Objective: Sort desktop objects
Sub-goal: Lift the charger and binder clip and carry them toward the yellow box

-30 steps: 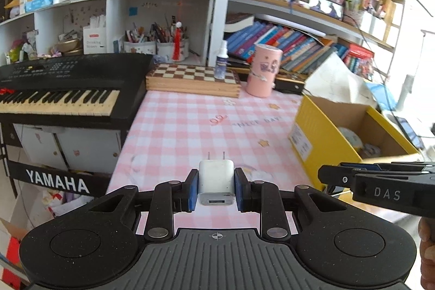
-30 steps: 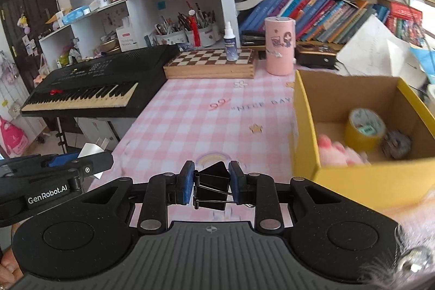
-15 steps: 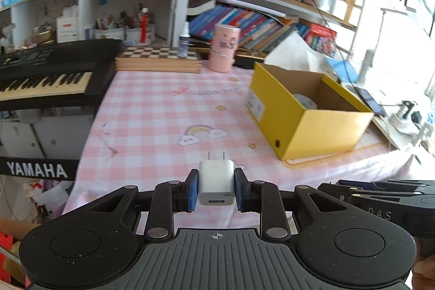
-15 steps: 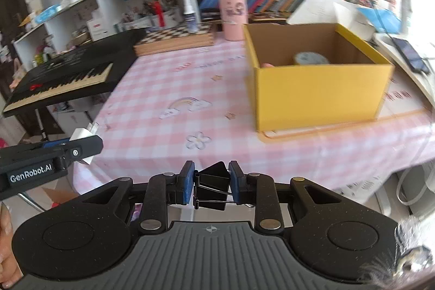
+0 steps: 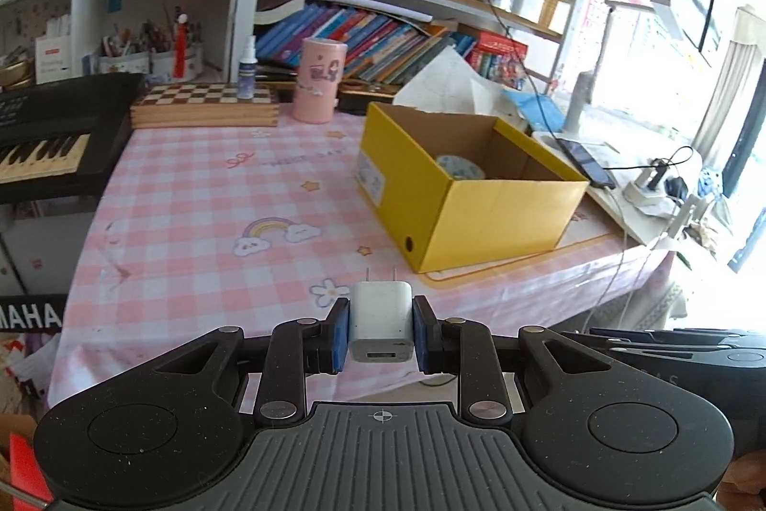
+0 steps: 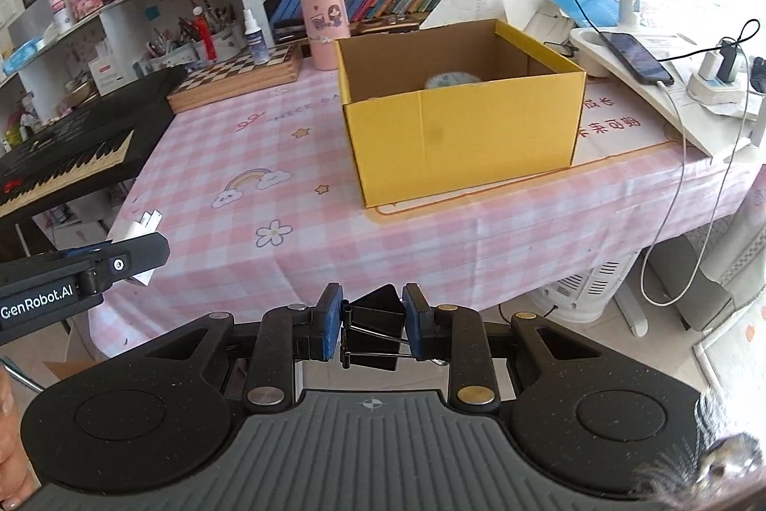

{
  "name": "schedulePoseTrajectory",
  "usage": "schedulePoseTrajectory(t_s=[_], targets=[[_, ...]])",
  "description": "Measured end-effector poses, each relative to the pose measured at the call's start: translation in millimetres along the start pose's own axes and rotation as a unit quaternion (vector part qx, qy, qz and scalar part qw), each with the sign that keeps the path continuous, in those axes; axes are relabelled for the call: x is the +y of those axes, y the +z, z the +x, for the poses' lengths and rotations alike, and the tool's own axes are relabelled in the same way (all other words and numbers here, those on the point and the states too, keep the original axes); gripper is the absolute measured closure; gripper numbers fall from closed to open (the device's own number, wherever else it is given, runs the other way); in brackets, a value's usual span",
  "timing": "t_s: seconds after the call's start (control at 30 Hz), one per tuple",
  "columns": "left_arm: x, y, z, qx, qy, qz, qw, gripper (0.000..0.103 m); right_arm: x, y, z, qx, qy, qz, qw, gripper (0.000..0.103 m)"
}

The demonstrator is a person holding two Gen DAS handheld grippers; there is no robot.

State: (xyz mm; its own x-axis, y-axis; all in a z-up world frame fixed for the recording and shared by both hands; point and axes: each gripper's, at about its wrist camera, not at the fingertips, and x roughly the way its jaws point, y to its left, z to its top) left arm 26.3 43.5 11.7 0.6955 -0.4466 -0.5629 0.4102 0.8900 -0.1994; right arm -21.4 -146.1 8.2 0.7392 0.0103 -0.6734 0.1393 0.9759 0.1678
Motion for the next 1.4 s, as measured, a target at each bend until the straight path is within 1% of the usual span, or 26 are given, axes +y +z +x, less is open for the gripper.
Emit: schedulePoseTrajectory(t_s=[0.3,0.8,1.17,1.3,1.4], targets=[[-13.1,2.5,7.8,0.002,-0.013,0.013,0.9998,0.078,-11.2,0.9,1.1,0.005,-0.002,0.007,1.0,0.078],[-45.9,17.4,36.3,0.011,-0.028,0.048,0.9984,0.078,-43.9,17.9,11.7,0.003,-0.003,0.027,1.0,0.078],[-82.0,28.9,68.5,0.017,-0.04,0.061,0.9972,0.078,-86.8,35.3,27.6,0.009,-0.009,0.036,0.999,0.078],[-100.0,38.2,86.1,0.017,-0.043,0.066,0.9967,0.078,-108.8,49.6,35.6,0.01,-0.012,0.038,0.999,0.078],[-113.7,48.0,97.5,0.01,-0.043,0.071,0.9965,0.078,-125.7,63.4,40.9,0.004,-0.011,0.034,0.999,0.078]])
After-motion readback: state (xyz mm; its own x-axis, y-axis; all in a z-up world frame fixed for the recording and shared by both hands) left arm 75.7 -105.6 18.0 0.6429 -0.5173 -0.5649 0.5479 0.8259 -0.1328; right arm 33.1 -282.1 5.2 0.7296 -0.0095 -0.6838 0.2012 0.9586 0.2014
